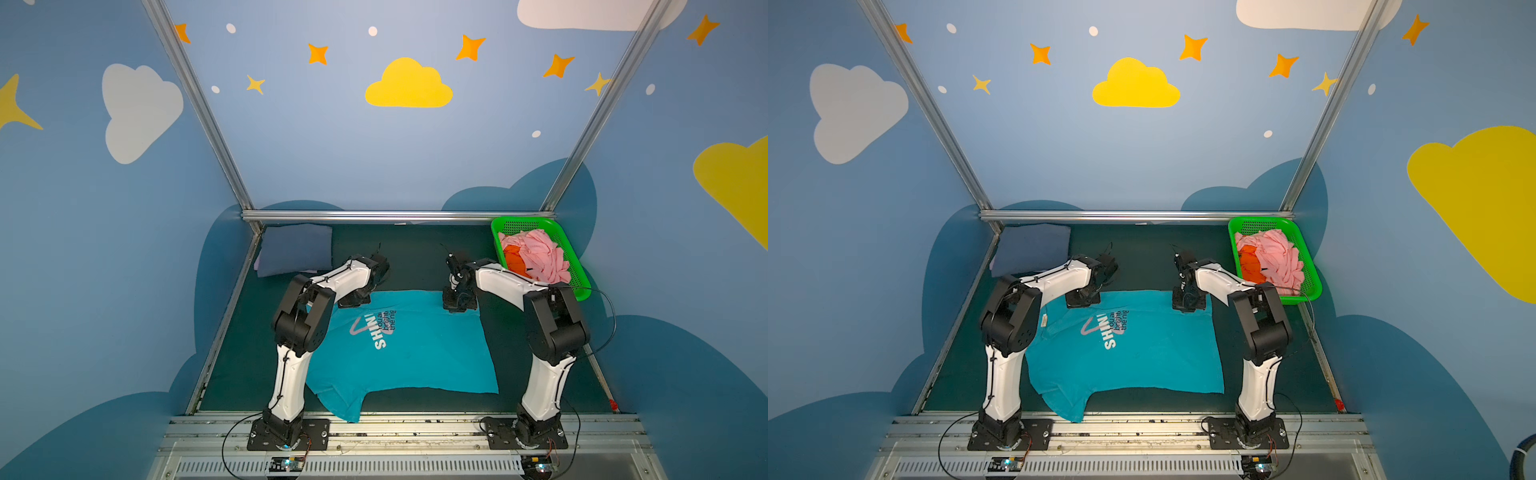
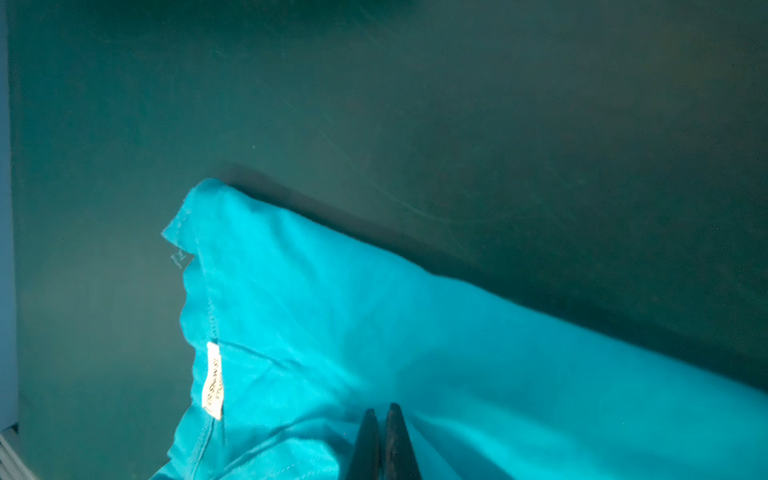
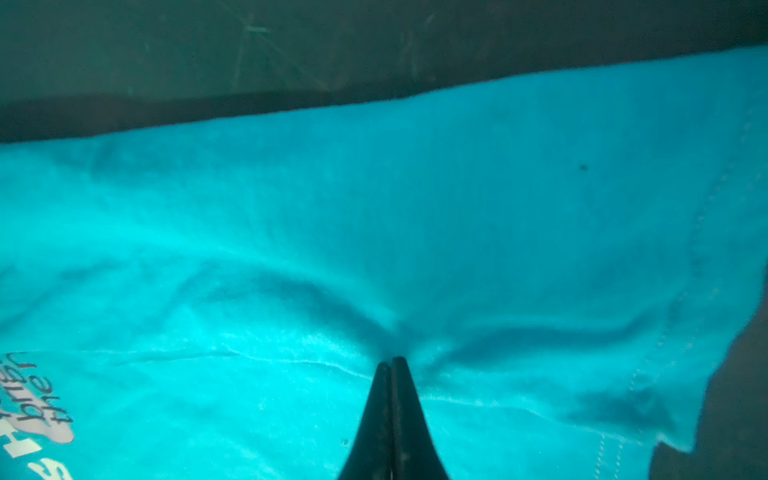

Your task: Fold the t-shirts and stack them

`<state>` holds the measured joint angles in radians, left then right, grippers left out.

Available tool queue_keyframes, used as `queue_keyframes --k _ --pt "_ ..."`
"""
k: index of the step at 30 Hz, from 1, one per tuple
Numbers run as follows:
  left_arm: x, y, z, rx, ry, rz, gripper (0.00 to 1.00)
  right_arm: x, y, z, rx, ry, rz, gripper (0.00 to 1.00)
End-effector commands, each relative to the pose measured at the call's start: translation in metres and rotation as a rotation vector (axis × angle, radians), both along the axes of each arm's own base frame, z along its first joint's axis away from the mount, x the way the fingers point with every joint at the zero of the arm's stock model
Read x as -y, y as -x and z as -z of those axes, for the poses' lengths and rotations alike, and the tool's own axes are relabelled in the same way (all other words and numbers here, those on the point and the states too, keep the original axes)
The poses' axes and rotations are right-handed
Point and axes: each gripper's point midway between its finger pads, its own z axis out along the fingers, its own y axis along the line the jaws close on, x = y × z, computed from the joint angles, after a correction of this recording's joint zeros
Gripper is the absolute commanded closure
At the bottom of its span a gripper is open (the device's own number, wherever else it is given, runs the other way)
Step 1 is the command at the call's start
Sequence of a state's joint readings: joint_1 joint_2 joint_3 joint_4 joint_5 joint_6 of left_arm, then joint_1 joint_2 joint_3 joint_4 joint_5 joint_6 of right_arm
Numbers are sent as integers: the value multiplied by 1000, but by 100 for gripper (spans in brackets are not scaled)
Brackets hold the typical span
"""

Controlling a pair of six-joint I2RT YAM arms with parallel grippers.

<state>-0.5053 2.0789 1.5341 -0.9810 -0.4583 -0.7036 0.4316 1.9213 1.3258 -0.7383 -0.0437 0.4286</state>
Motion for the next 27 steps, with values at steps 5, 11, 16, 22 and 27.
queue_keyframes --k 5,11,16,22,27 --pt "21 50 -47 40 -25 34 96 -10 -2 -29 65 -15 -42 100" --pt "43 98 -28 3 -28 41 96 -11 7 -32 74 -23 -56 100" --pt "59 130 1 -54 -57 52 71 -9 10 -41 98 -31 -56 100" --pt "70 130 -17 -17 -92 87 39 -5 14 -50 120 -35 -55 100" --pt "54 121 -64 114 -89 75 36 -4 18 -53 127 -40 -55 100"
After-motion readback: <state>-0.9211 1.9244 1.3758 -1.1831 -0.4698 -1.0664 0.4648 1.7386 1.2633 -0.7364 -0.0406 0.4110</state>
